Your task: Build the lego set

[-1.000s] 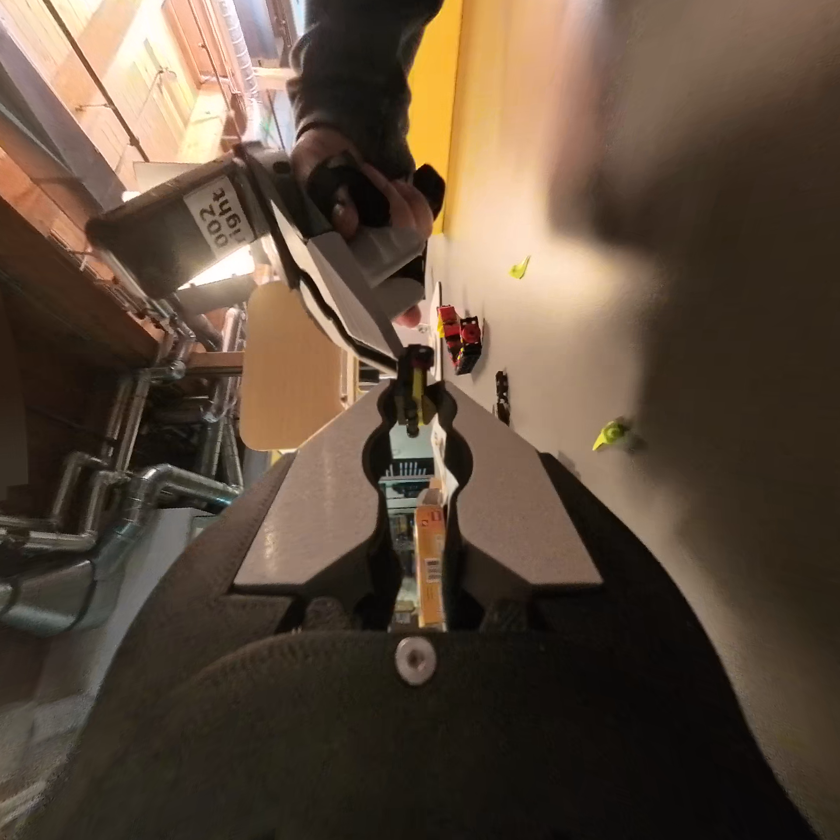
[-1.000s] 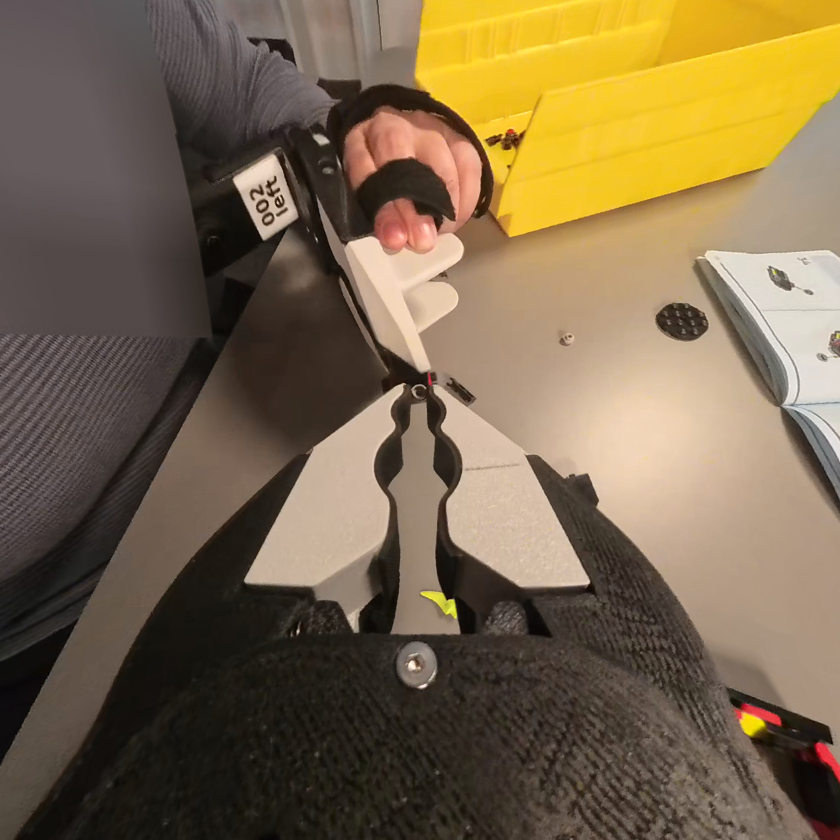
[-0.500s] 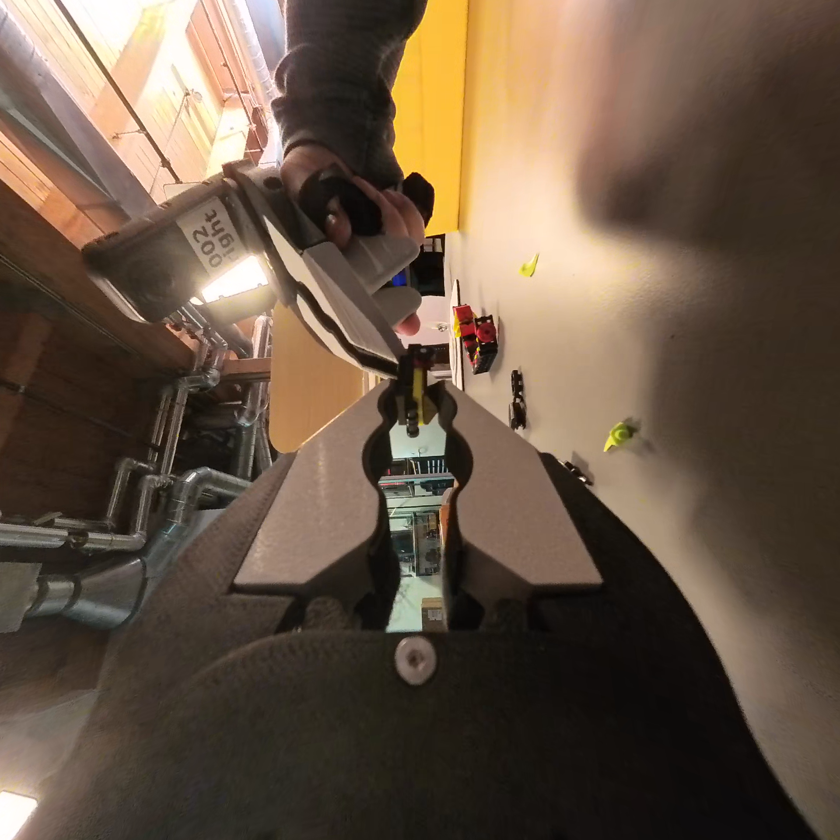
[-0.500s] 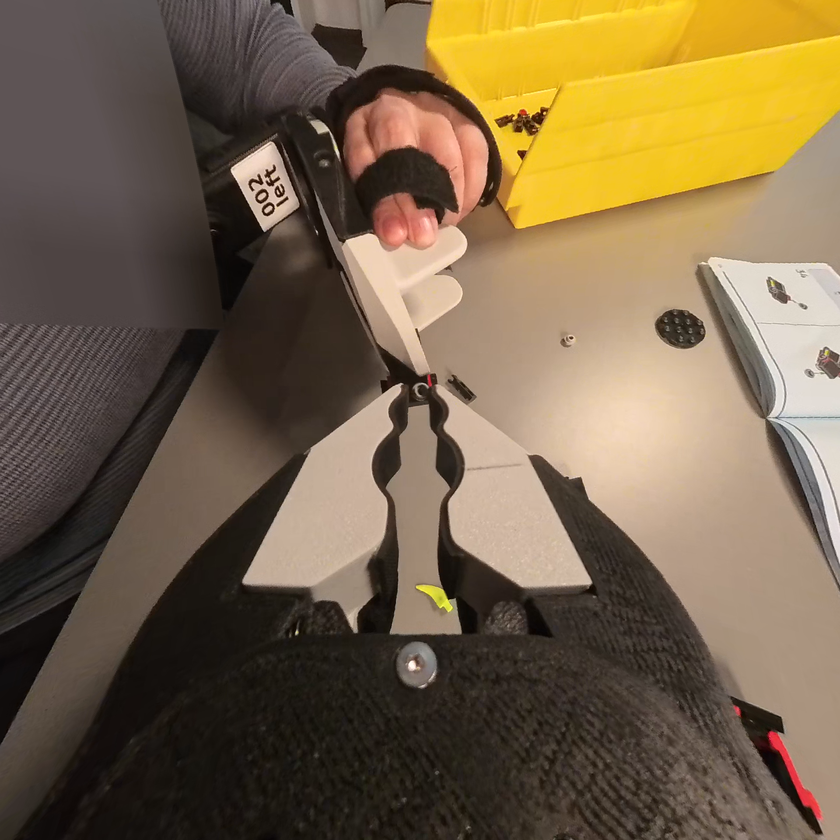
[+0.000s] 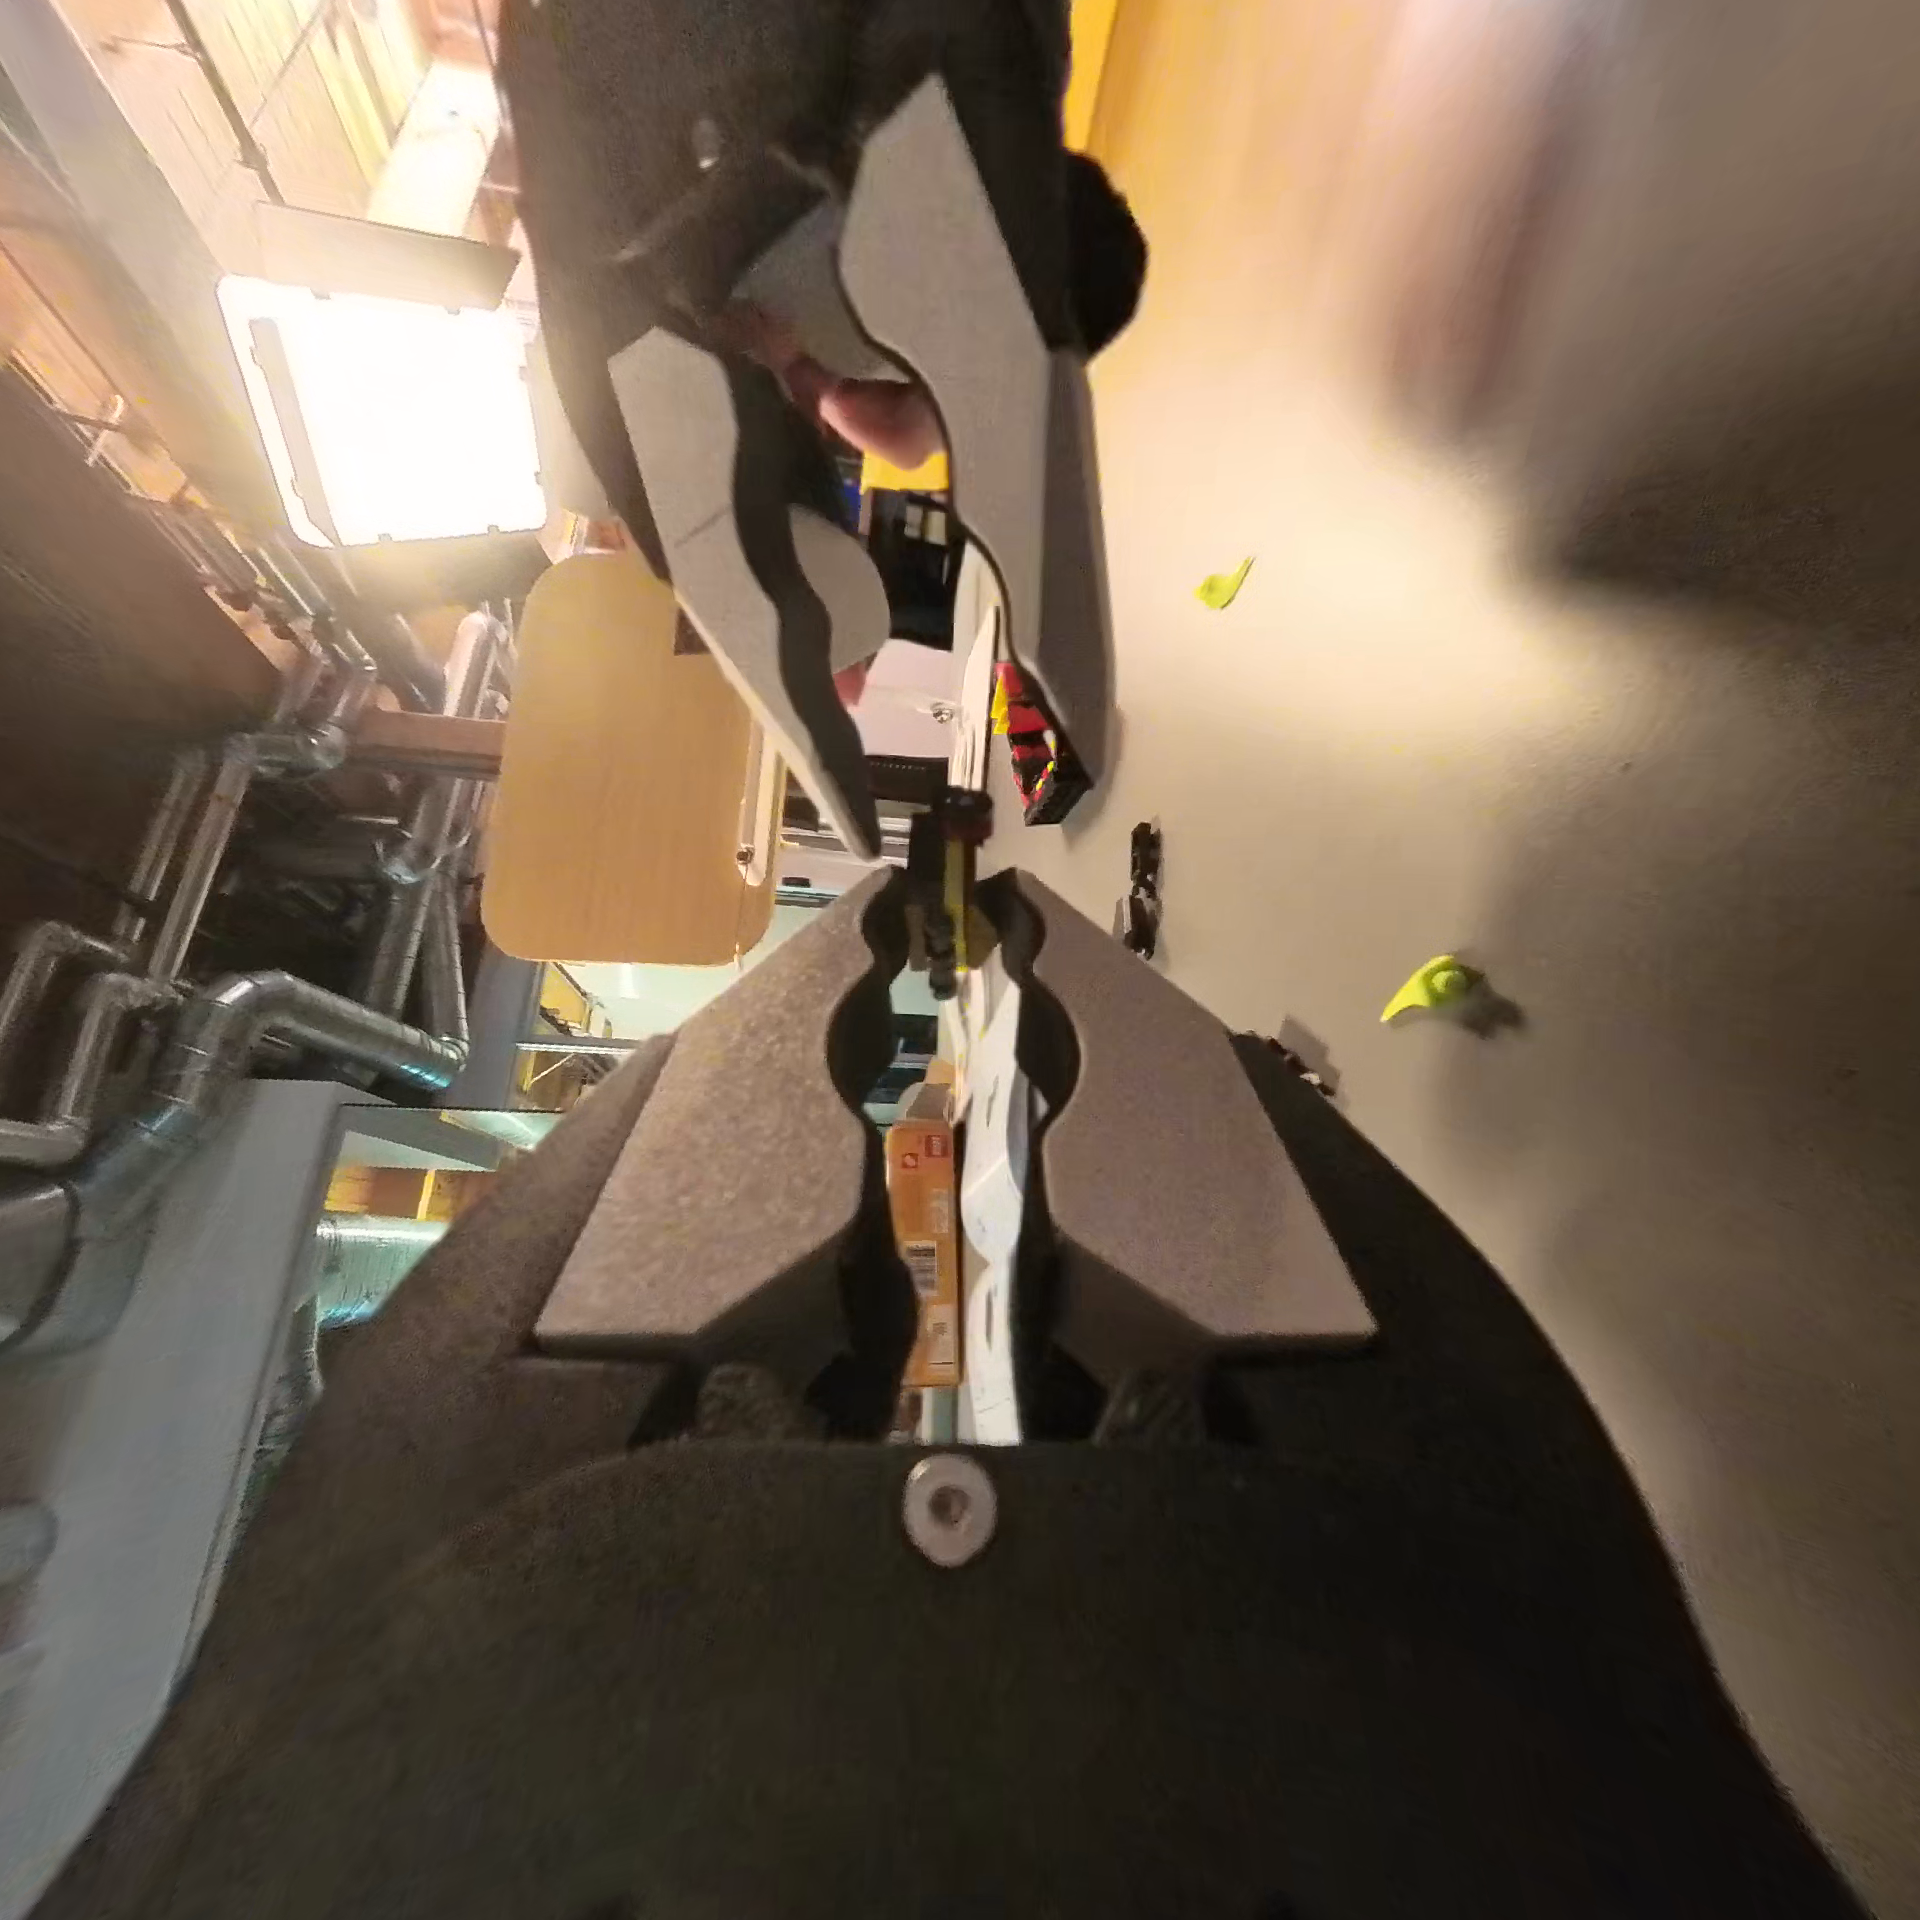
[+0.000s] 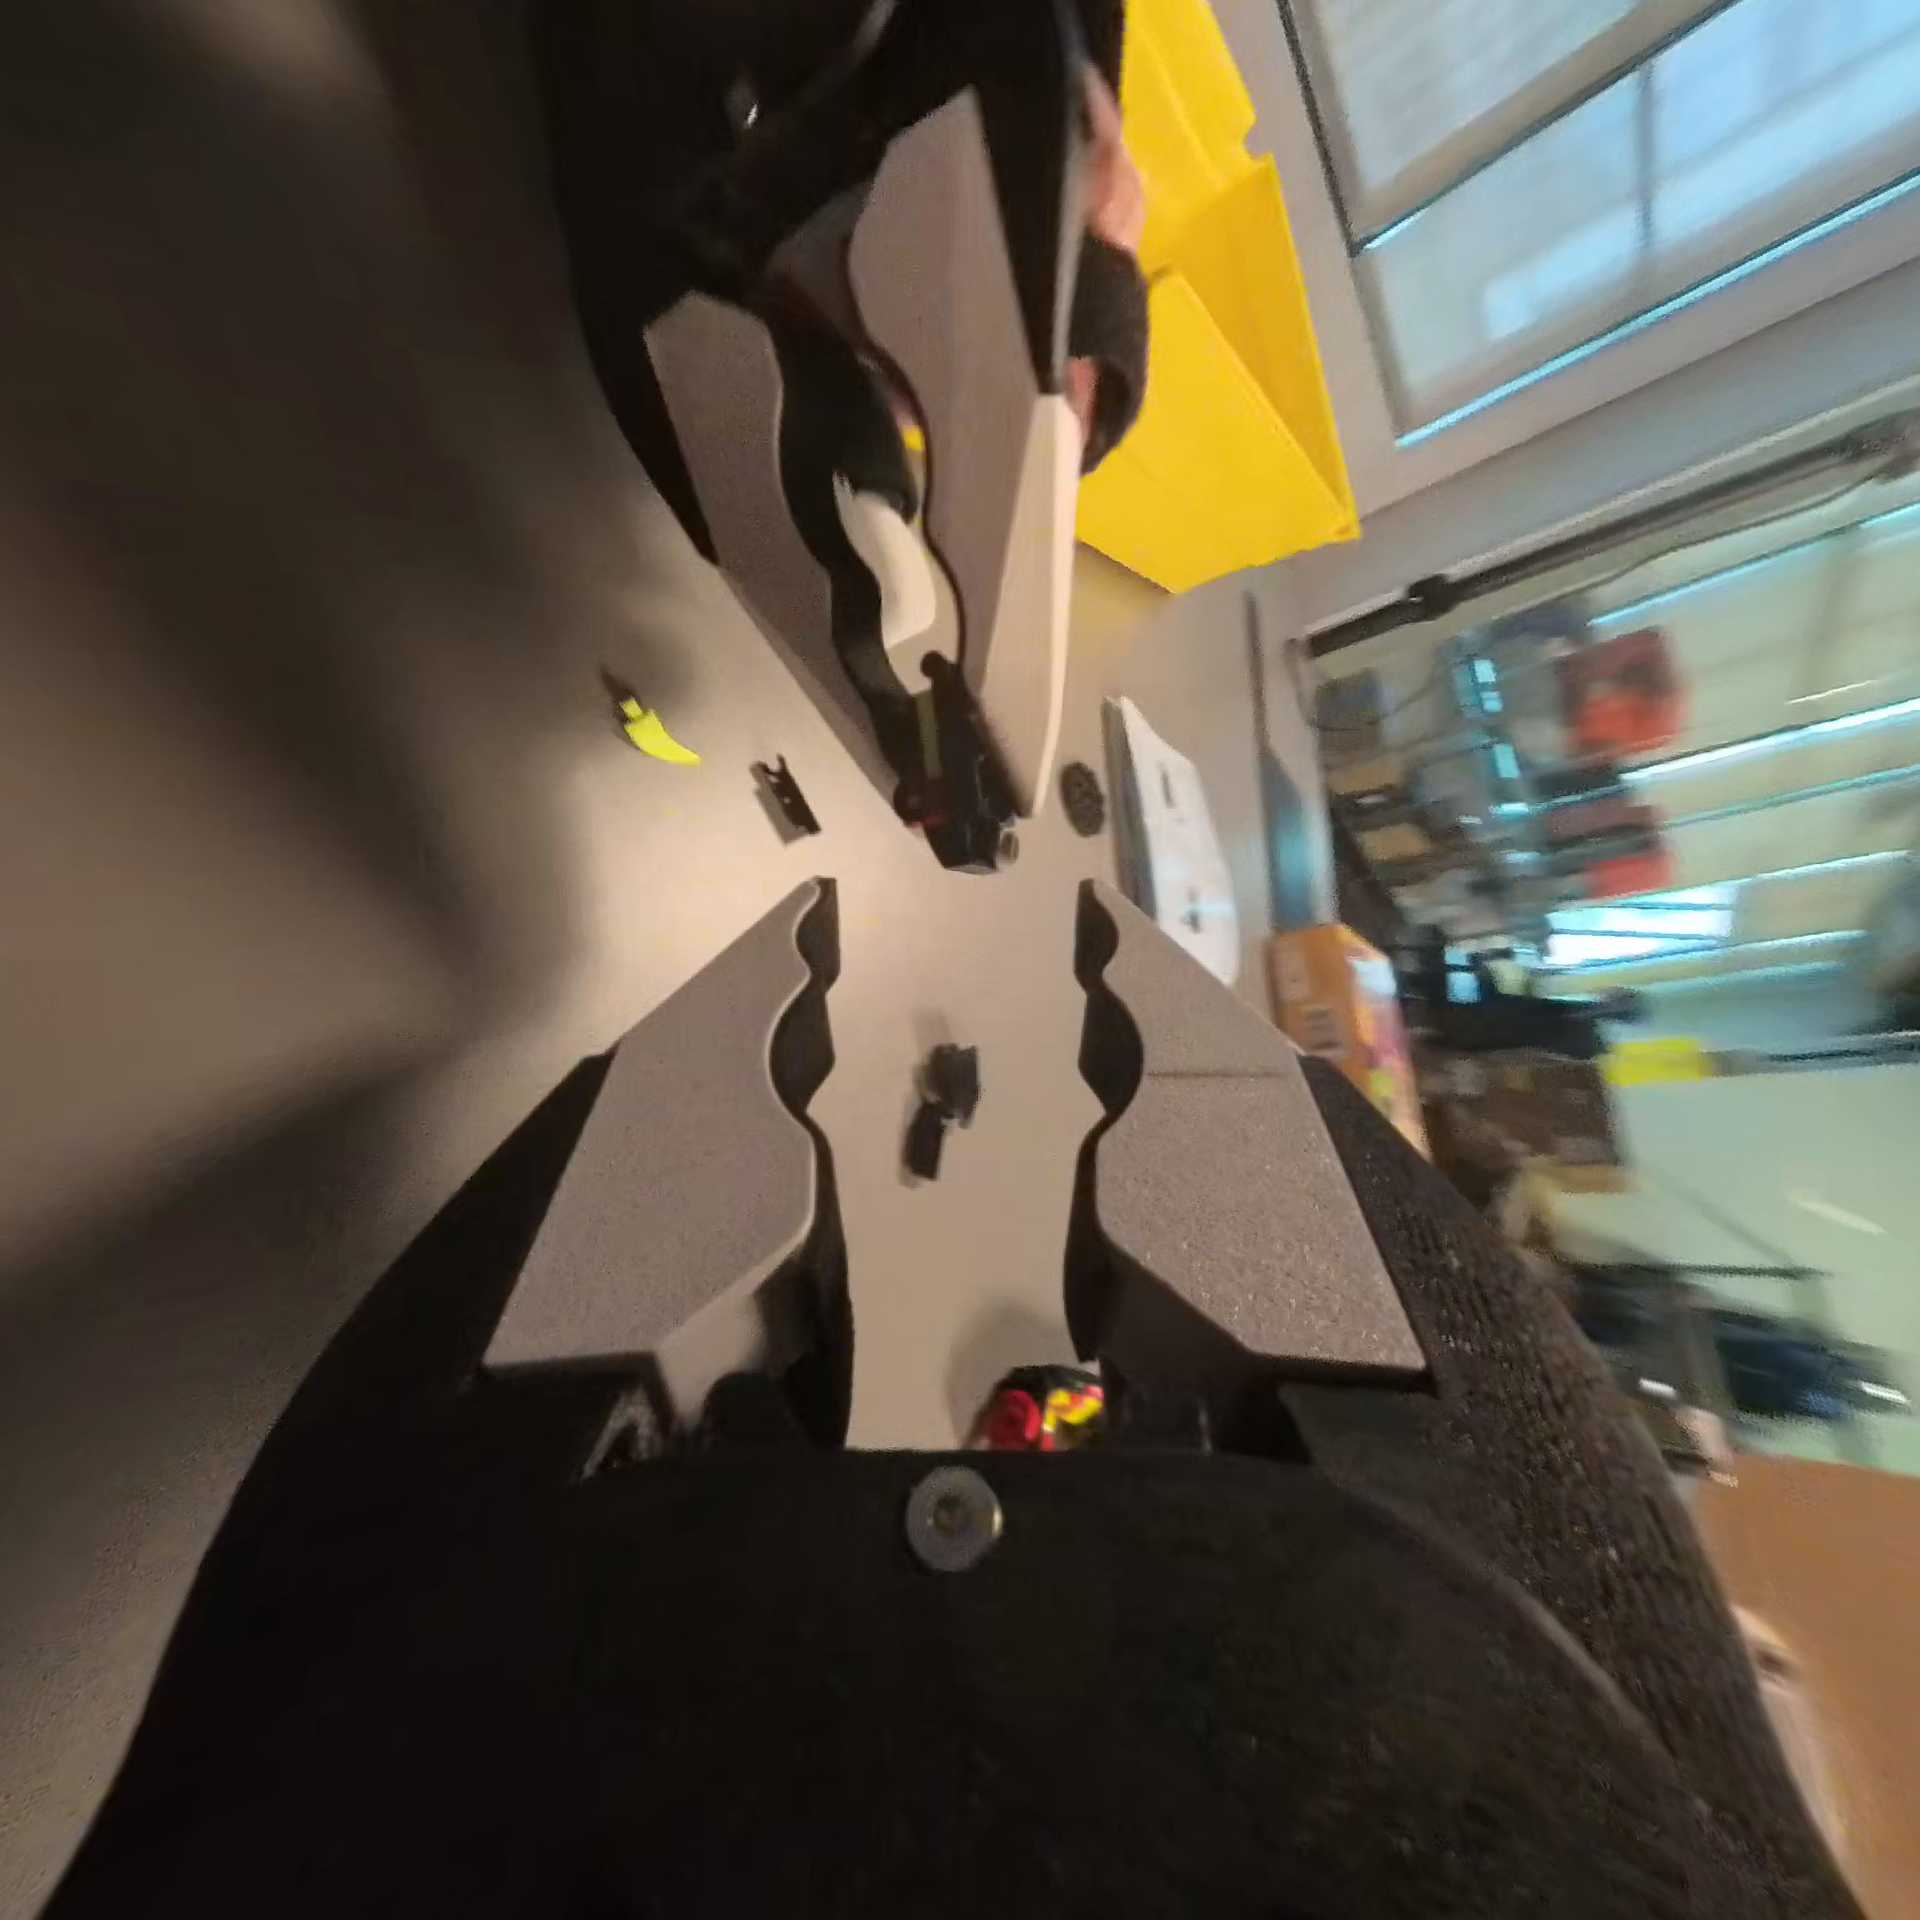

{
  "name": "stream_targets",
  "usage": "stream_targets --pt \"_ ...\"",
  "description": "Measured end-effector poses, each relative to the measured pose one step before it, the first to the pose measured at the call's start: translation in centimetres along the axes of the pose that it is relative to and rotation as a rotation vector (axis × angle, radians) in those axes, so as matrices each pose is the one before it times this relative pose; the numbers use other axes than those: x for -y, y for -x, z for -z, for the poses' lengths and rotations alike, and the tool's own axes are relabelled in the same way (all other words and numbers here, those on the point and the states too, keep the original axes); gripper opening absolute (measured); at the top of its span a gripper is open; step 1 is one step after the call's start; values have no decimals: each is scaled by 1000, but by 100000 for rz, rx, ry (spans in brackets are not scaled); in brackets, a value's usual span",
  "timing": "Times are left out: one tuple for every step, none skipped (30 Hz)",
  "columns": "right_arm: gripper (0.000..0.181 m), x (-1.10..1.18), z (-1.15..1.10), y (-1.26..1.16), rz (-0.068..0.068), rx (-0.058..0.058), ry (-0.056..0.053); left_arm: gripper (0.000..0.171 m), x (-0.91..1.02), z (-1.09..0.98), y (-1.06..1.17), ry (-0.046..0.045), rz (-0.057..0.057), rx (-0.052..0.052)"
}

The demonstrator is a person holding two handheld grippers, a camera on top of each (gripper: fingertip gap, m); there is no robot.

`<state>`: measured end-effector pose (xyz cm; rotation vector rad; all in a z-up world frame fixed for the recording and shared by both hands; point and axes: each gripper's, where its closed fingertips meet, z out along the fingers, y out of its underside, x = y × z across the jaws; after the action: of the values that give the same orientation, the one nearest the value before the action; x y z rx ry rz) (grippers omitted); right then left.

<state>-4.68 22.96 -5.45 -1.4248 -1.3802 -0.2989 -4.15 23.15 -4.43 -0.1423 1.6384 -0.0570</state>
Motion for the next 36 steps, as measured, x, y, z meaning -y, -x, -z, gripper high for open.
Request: stream_targets --pt "42 -125 -165 -4 5312 -3782 2020 16 4 -45 19 -107 73 -216" --pt "36 -50 -104 -80 4741 -3613 1215 16 9 -35 -5 6 417 -273" --pt "32 8 -47 -105 4230 -3098 724 16 36 -38 3 -89 496 -377" --pt "28 40 -30 -62 3551 -2105 416 16 35 -45 -24 -164 451 -462" --pt "26 46 -37 -115 2700 -1836 606 16 26 -50 -67 40 586 -624" --pt "25 -37 -58 -89 2281 -1247 1035 16 -1 -44 -39 155 481 -418" --pt "24 -62 -79 10 1922 -386 1199 16 5 -45 -44 20 263 -426" --pt "24 -47 -80 5 1358 -366 921 16 28 -25 -16 -4 334 -228" --pt "22 9 -72 36 969 -93 451 16 28 -34 -17 6 246 -286" --pt "22 22 -65 44 649 103 237 16 3 -24 -38 170 329 -318" --pt "21 49 -53 -12 525 -345 109 16 22 -14 -11 24 176 -189" --pt "20 51 -37 -41 620 -377 18 16 30 0 -3 -50 88 -92" --pt "19 49 -21 -41 585 -346 78 16 19 -20 -33 99 161 -214" --pt "17 25 -39 -50 479 -401 252 16 17 -10 8 109 134 75" --pt "16 3 -33 12 566 25 331 16 38 -1 41 -87 110 94" --pt "13 24 -32 64 643 182 249 16 43 9 60 -112 197 209" --pt "11 5 -34 23 642 -73 303 16 45 -8 6 -60 270 -69" --pt "11 0 -29 49 830 204 410 16 37 -27 -81 -16 250 -575" --pt "11 -19 2 34 773 336 418 16 26 4 -46 71 -69 -170" --pt "10 -30 2 8 432 372 384 16 15 -13 -11 102 -54 -17" --pt "10 -17 14 50 423 785 339 16 52 -22 -59 -146 676 -492" --pt "8 2 25 92 738 1122 366 16 45 -32 -52 -348 1697 -855" --pt "8 -17 18 67 1370 924 579 16 16 -44 -74 -285 1868 -1130" --pt "7 -17 19 52 1624 724 651 16 33 -38 -48 -326 960 -711" --pt "7 -16 12 79 1187 1027 569 16 3 -38 -64 -93 -25 -446" --pt "7 -17 5 130 816 1364 368 16 31 -54 -128 -54 -377 -529" --pt "6 -23 -13 135 567 1173 239 16 -5 -53 -133 191 -157 -702" --pt "6 -30 -37 57 641 246 123 16 -50 -57 -66 219 64 -413" --pt "7 -21 -57 0 147 -544 -227 16 -57 -33 -9 130 -26 -122" --pt "8 -14 -67 -68 -2223 -1002 -640 16 -123 -3 26 265 237 135" --pt "8 2 -37 -114 -4770 -1093 -1292 16 -134 8 106 154 519 381" --pt "10 -1 29 -66 -6165 -113 -1911 16 -79 27 89 -102 1172 293" --pt "21 -162 102 230 -7115 3222 -1315 16 -169 50 -33 456 456 -244" --pt "37 -481 147 420 -9286 6052 -173 16 -262 119 -36 1233 -829 397" --pt "42 -601 184 178 -11844 5838 -770 16 -313 173 -176 1070 -1590 -138" --pt "42 -488 254 -208 -12903 4327 -2693 16 -315 175 -196 979 -1416 -264"
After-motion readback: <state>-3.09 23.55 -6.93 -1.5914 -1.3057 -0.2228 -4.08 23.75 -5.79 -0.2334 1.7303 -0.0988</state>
